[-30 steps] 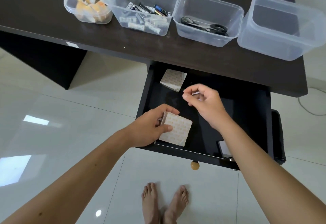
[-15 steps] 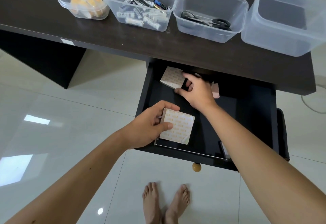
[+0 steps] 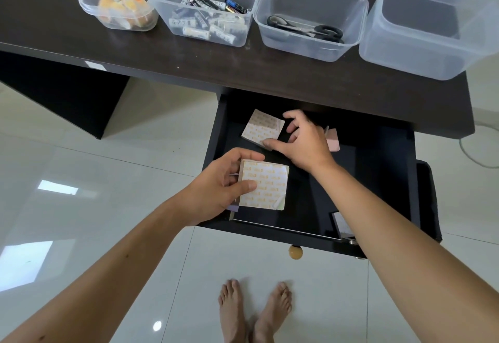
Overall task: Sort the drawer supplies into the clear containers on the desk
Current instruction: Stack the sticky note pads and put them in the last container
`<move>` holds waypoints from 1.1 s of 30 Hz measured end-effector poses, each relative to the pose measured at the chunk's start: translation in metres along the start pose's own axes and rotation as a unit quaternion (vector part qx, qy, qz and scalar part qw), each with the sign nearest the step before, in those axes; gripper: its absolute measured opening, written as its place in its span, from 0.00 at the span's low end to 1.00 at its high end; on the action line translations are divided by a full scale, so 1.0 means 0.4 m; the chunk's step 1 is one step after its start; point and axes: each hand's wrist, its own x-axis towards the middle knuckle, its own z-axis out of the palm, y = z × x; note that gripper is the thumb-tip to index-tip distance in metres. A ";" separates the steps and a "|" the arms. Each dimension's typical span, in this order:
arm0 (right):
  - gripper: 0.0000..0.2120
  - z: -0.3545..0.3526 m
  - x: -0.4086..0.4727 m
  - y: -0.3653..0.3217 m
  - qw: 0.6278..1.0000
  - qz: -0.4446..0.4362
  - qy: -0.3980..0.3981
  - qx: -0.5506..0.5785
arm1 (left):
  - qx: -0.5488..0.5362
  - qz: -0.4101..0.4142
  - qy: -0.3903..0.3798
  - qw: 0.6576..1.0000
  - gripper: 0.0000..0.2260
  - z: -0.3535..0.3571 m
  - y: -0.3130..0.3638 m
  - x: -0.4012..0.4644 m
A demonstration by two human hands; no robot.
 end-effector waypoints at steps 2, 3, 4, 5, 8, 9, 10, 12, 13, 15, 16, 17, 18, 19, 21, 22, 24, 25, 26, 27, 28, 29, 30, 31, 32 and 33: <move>0.43 0.006 0.004 -0.001 0.999 -0.004 -0.011 -0.033 | 0.003 0.002 0.002 1.000 0.19 0.000 0.000 0.001; 0.41 0.008 0.005 -0.002 0.999 -0.010 -0.014 -0.048 | 0.004 0.005 0.003 1.000 0.19 0.000 0.000 0.002; 0.39 0.009 0.004 -0.004 0.998 -0.012 -0.015 -0.053 | 0.004 0.008 0.004 1.000 0.19 0.000 -0.001 0.003; 0.37 0.008 0.002 -0.006 0.999 -0.010 -0.015 -0.049 | 0.002 0.009 0.006 1.000 0.19 0.000 -0.001 0.004; 0.34 0.006 -0.007 -0.008 1.000 0.013 -0.006 -0.006 | -0.006 0.013 0.008 1.000 0.19 0.000 -0.001 0.006; 0.33 0.004 -0.010 -0.009 1.000 0.018 -0.002 0.012 | -0.006 0.015 0.006 1.000 0.19 0.000 -0.003 0.007; 0.31 0.002 -0.014 -0.010 0.999 0.023 -0.001 0.033 | -0.005 0.015 0.006 1.000 0.19 -0.002 -0.004 0.008; 0.26 -0.011 -0.027 -0.013 0.997 0.028 -0.009 0.078 | -0.001 0.011 0.005 1.000 0.19 -0.003 -0.006 0.009; 0.24 -0.021 -0.036 -0.014 0.995 0.029 -0.014 0.096 | 0.002 0.009 0.003 1.000 0.19 -0.002 -0.008 0.010; 0.22 -0.050 -0.063 -0.019 0.991 0.037 -0.017 0.128 | 0.008 0.003 0.001 1.000 0.19 -0.001 -0.009 0.011; 0.22 -0.066 -0.080 -0.019 0.987 0.044 -0.016 0.152 | 0.011 0.000 -0.001 1.000 0.20 0.000 -0.008 0.011; 0.21 -0.086 -0.100 -0.021 0.981 0.050 -0.016 0.185 | 0.015 -0.002 -0.003 1.000 0.20 0.000 -0.006 0.014; 0.20 -0.108 -0.122 -0.019 0.975 0.056 -0.016 0.216 | 0.020 -0.005 -0.005 1.000 0.20 0.000 -0.003 0.017; 0.20 -0.131 -0.146 -0.017 0.968 0.061 -0.014 0.242 | 0.025 -0.010 -0.008 1.000 0.21 0.000 0.000 0.022; 0.18 -0.177 -0.198 -0.010 0.962 0.068 -0.003 0.265 | 0.030 -0.013 -0.007 0.999 0.21 0.002 0.009 0.034; 0.18 -0.198 -0.222 -0.004 0.960 0.072 0.005 0.272 | 0.028 -0.011 -0.002 1.000 0.20 0.006 0.012 0.041; 0.17 -0.231 -0.264 0.003 0.950 0.077 0.022 0.300 | 0.023 -0.007 0.010 1.000 0.19 0.017 0.017 0.058; 0.17 -0.243 -0.278 0.007 0.946 0.075 0.025 0.314 | 0.020 -0.007 0.015 1.000 0.19 0.025 0.019 0.067; 0.16 -0.247 -0.288 0.011 0.944 0.072 0.020 0.322 | 0.014 -0.007 0.017 1.000 0.18 0.032 0.020 0.075; 0.17 -0.249 -0.296 0.014 0.943 0.068 0.007 0.324 | 0.004 -0.007 0.016 1.000 0.18 0.040 0.019 0.083; 0.17 -0.245 -0.299 0.019 0.945 0.064 -0.010 0.321 | -0.011 -0.006 0.010 1.000 0.18 0.047 0.020 0.089; 0.18 -0.237 -0.300 0.024 0.949 0.063 -0.027 0.307 | -0.026 -0.004 0.001 1.000 0.18 0.055 0.021 0.094; 0.18 -0.227 -0.298 0.030 0.955 0.063 -0.040 0.287 | -0.040 0.002 -0.010 0.999 0.18 0.061 0.022 0.097; 0.19 -0.215 -0.296 0.036 0.960 0.065 -0.049 0.268 | -0.051 0.010 -0.021 0.998 0.19 0.065 0.023 0.101; 0.18 -0.205 -0.294 0.041 0.963 0.067 -0.054 0.257 | -0.059 0.018 -0.031 0.998 0.19 0.068 0.023 0.102; 0.18 -0.197 -0.292 0.045 0.964 0.067 -0.057 0.252 | -0.066 0.024 -0.040 0.997 0.21 0.069 0.022 0.104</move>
